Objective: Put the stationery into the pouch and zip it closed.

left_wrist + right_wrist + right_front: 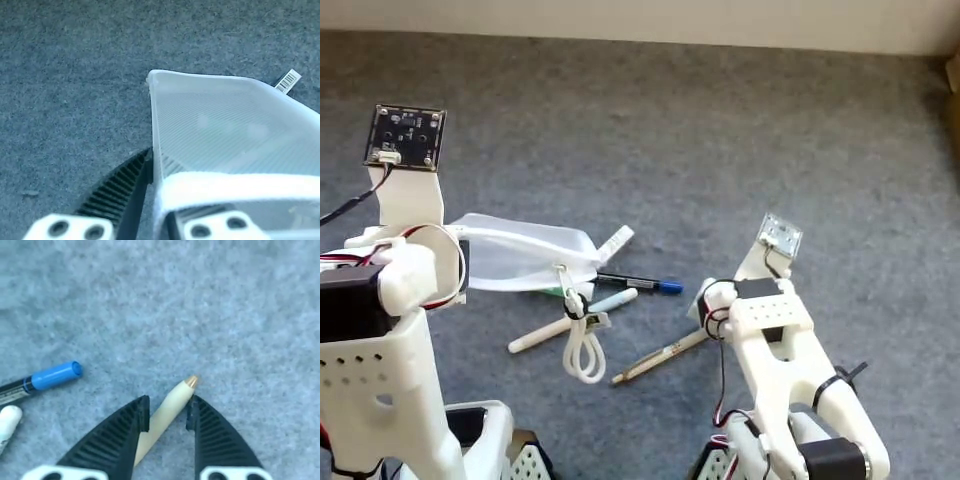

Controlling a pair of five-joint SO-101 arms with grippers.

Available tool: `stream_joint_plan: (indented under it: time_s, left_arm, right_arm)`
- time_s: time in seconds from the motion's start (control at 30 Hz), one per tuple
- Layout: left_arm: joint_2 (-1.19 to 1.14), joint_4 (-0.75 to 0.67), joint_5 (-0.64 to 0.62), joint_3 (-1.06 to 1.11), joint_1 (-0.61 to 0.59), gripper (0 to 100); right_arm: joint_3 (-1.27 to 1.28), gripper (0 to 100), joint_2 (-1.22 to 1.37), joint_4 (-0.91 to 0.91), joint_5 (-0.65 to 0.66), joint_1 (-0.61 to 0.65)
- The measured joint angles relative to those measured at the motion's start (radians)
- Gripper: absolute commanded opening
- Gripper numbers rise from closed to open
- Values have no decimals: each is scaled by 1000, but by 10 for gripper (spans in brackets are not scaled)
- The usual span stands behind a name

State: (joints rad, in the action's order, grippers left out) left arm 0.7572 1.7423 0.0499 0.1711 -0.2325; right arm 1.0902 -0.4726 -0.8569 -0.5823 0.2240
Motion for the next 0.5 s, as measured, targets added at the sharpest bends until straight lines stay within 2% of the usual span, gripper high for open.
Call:
stream_joint_plan:
  time_s: [0.13,0.27,0.5]
  left_arm:
    - [0,0,0,0,0,6]
    - [0,0,0,0,0,6]
    - [0,0,0,0,0,6]
  right_arm:
    - [49,113,-14,11,43,2]
    - [60,9,-15,11,55,0]
    - [69,5,-9,11,114,-3]
